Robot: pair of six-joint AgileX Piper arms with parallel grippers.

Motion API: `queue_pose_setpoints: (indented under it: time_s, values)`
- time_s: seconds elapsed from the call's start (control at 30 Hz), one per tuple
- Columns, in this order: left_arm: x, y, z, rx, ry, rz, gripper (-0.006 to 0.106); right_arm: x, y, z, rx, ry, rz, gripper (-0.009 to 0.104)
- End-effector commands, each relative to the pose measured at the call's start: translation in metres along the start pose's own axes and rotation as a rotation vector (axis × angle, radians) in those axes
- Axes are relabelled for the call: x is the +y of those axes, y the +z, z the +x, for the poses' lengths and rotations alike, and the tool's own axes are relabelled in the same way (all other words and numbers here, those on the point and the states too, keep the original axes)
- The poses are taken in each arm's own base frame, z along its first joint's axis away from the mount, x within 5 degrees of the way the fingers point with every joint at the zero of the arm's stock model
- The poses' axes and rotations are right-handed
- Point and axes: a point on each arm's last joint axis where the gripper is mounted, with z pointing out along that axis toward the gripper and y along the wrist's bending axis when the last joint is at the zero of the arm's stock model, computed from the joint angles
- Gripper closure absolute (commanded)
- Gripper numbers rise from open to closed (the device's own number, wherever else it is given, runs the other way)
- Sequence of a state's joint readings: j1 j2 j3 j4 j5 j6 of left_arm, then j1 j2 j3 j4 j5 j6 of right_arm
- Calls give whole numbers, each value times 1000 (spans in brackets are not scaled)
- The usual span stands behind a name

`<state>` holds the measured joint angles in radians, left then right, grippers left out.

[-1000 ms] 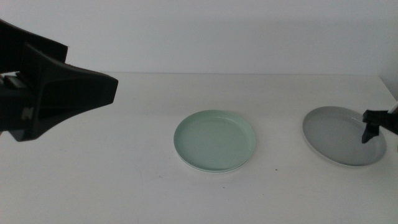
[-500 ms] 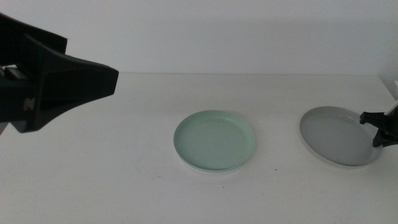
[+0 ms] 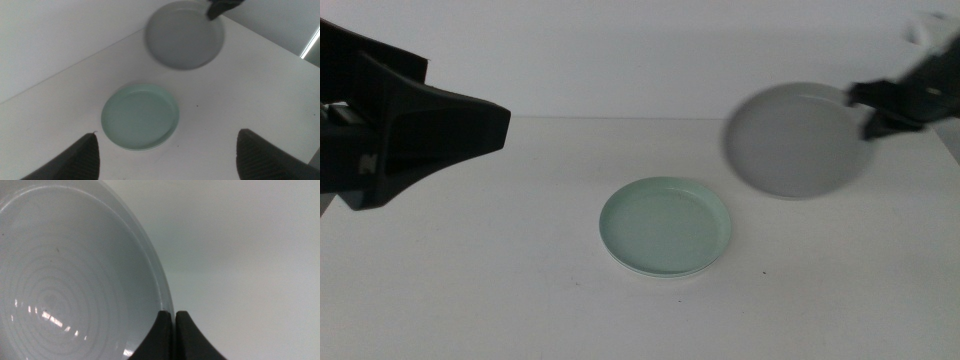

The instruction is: Stack the three bowls on top of each other.

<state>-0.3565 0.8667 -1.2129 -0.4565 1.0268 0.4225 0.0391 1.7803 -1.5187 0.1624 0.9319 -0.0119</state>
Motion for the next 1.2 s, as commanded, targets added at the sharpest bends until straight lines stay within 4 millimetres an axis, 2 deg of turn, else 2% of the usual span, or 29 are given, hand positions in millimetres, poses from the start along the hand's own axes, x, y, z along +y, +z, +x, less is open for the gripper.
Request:
queue_pose_setpoints:
  time_s: [0.0,0.2,0.33,0.67,0.9,1.03,1.17]
  values:
    - [-1,-1,0,-14,-3,1,7,37,1,-2,13,-53,-50,98]
    - [3,-2,1,-1,24,-39,7,113,35,13,83,-155,-124,98]
    - [3,-2,1,0,24,-40,7,142,56,23,129,-217,-143,98]
    - [3,-2,1,0,24,-40,7,146,81,26,136,-152,-150,98]
    - [3,-2,1,0,24,-40,7,142,107,33,197,-141,-125,98]
    - [3,-2,1,-1,23,-39,7,142,108,33,196,-143,-122,98]
    - [3,-2,1,-1,23,-39,7,141,103,31,189,-147,-119,67]
